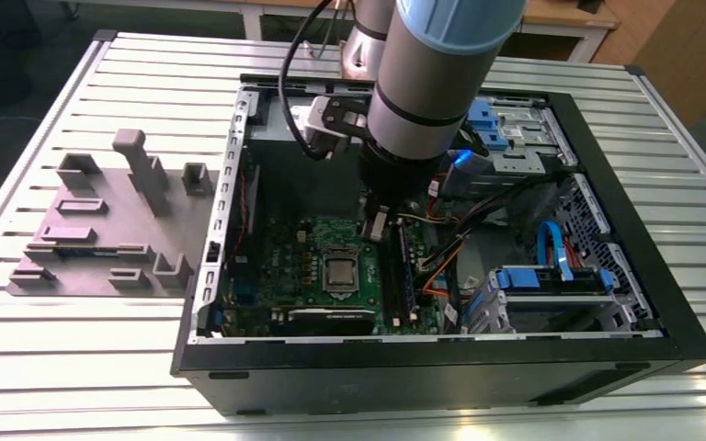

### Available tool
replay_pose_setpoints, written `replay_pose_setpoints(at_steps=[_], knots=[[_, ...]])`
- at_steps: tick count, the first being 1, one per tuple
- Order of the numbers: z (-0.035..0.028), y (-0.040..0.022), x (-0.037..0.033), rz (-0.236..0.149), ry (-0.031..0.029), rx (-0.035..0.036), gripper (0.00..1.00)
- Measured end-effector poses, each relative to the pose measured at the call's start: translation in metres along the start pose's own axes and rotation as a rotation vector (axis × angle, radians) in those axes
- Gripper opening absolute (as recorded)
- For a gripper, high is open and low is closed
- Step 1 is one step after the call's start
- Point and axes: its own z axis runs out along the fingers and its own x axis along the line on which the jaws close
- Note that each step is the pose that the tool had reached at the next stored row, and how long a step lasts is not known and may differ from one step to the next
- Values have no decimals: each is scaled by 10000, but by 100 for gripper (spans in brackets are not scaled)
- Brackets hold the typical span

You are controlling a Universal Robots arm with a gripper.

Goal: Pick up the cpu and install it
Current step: 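Install the first cpu locking lever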

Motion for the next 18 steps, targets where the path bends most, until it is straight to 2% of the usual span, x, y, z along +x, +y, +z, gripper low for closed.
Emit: replay_pose_setpoints(at_steps=[6, 12, 18], knots=[[-3, -18, 87, -68, 6, -3, 10], [32, -23, 102, -727, 61, -39, 10], [33, -20, 172, -875, 72, -47, 10]])
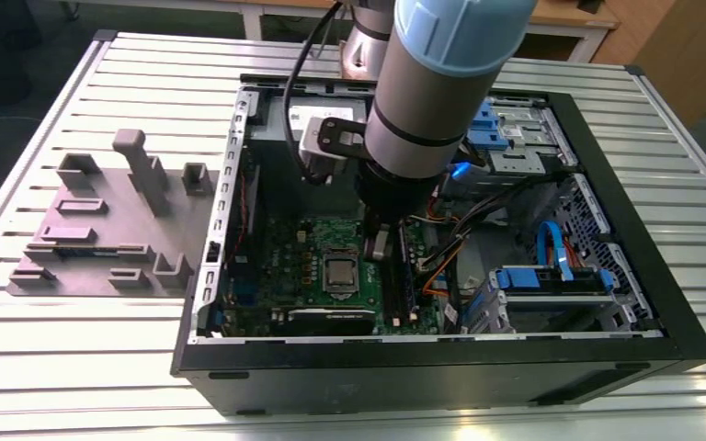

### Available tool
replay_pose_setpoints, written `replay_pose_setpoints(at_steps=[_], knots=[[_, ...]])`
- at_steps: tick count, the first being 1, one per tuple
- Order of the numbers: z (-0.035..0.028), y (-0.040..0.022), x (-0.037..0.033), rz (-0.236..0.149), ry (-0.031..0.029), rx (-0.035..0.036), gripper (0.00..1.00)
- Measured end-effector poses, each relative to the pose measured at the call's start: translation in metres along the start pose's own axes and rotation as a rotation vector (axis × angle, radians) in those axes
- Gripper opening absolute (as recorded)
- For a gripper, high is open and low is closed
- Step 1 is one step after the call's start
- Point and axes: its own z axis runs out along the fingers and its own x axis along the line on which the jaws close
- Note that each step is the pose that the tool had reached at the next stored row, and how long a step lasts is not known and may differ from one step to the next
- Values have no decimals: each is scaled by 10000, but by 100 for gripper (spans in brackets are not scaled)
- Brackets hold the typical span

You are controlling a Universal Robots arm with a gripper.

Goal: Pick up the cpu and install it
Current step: 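Install the first cpu locking lever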

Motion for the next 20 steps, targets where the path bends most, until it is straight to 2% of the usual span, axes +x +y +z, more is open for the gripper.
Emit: replay_pose_setpoints(at_steps=[8, 13, 20], knots=[[14, -6, 23, -677, 51, -30, 10], [15, -10, 69, -808, 62, -33, 10], [57, -18, 99, -1092, 86, -49, 10]])
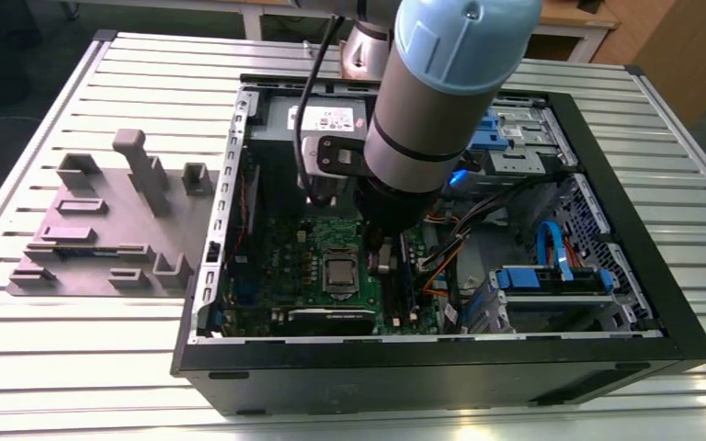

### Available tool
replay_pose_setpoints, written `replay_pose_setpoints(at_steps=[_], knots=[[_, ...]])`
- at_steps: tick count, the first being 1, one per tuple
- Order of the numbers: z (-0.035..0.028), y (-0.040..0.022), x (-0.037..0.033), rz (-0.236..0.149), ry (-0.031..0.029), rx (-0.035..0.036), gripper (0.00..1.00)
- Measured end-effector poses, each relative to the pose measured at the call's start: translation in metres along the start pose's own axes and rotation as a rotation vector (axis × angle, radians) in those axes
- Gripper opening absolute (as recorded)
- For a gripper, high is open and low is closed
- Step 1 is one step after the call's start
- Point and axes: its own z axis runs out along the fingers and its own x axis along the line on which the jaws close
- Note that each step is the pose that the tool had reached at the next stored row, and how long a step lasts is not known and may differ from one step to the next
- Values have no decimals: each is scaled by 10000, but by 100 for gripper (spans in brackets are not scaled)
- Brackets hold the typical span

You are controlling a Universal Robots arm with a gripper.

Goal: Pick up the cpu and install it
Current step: 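Install the first cpu locking lever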

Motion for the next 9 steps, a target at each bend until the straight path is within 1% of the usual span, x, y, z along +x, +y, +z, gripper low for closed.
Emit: replay_pose_setpoints(at_steps=[6, 9], knots=[[11, -2, 35, -237, 19, -12, 10], [36, -5, 47, -363, 31, -20, 10]])
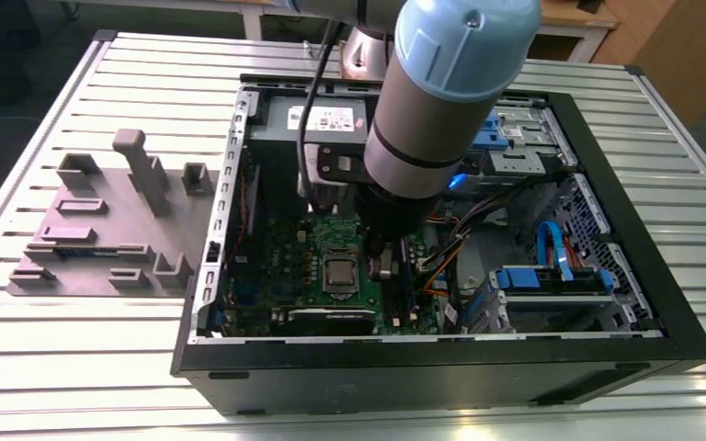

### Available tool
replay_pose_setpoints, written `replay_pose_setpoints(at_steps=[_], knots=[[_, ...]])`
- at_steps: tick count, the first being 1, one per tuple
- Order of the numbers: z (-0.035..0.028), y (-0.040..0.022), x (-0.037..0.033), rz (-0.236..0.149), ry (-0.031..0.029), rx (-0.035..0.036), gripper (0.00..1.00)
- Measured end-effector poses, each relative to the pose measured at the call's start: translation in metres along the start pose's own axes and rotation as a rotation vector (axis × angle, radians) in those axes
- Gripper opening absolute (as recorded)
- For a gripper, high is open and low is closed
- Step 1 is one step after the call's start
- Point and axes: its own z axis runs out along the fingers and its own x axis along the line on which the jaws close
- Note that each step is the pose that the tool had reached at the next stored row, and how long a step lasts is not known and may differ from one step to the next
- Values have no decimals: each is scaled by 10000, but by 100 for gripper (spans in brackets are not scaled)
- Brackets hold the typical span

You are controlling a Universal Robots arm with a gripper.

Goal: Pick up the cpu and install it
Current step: 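Install the first cpu locking lever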

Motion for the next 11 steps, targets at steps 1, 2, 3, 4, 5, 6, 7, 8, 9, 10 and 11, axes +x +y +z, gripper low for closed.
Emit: replay_pose_setpoints(at_steps=[1, 2, 3, 4, 5, 6, 7, 8, 9, 10, 11], knots=[[13, -1, 4, -49, 4, -2, 10], [24, -2, 9, -99, 10, -6, 10], [35, -3, 15, -145, 13, -8, 10], [45, -5, 23, -193, 16, -10, 10], [52, -6, 32, -227, 18, -12, 10], [61, -6, 40, -259, 20, -14, 10], [69, -7, 49, -293, 23, -16, 10], [75, -8, 57, -329, 26, -18, 10], [80, -9, 64, -367, 28, -20, 10], [85, -9, 71, -405, 31, -22, 10], [89, -9, 72, -432, 34, -22, 10]])
